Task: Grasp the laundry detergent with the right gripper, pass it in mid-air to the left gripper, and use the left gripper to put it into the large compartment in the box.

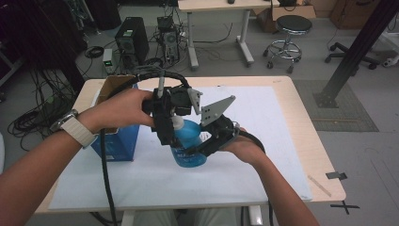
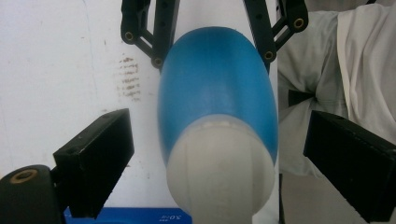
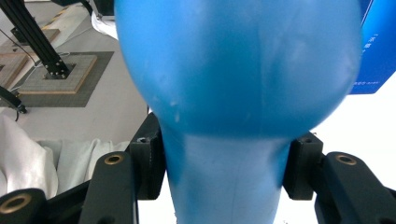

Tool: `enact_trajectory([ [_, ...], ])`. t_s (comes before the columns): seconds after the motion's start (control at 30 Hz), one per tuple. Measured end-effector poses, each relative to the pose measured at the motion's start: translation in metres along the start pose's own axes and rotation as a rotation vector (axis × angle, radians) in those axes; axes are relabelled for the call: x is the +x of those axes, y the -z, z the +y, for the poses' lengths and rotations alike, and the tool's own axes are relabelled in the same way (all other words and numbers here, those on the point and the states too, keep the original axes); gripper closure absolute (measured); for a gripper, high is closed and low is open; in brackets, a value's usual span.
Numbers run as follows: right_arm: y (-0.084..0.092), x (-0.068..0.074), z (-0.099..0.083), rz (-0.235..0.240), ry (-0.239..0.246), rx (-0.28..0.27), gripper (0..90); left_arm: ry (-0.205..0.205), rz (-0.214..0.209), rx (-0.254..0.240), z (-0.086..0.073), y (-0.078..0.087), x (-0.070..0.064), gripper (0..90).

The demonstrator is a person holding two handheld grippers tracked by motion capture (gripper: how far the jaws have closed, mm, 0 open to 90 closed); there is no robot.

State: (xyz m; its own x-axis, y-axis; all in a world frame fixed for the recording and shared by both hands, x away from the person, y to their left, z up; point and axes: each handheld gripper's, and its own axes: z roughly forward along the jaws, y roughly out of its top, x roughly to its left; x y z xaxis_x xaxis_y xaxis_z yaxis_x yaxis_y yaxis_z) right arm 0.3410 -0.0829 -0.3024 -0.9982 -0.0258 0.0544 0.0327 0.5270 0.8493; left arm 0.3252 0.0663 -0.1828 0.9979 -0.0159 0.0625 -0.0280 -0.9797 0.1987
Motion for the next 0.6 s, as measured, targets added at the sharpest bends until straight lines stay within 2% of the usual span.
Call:
enact_trajectory([
  [0.23, -0.0009, 0.0002, 0.0012, -0.001, 0.001, 0.000, 44.2, -0.005, -0.016, 0.005, 0.0006, -0.0030, -0.0002, 17.3],
  [0.6, -0.0002, 0.0003, 0.0018, -0.002, 0.003, -0.002, 44.2, -0.004, -0.021, 0.016, 0.0005, -0.0054, 0.0006, 22.7],
])
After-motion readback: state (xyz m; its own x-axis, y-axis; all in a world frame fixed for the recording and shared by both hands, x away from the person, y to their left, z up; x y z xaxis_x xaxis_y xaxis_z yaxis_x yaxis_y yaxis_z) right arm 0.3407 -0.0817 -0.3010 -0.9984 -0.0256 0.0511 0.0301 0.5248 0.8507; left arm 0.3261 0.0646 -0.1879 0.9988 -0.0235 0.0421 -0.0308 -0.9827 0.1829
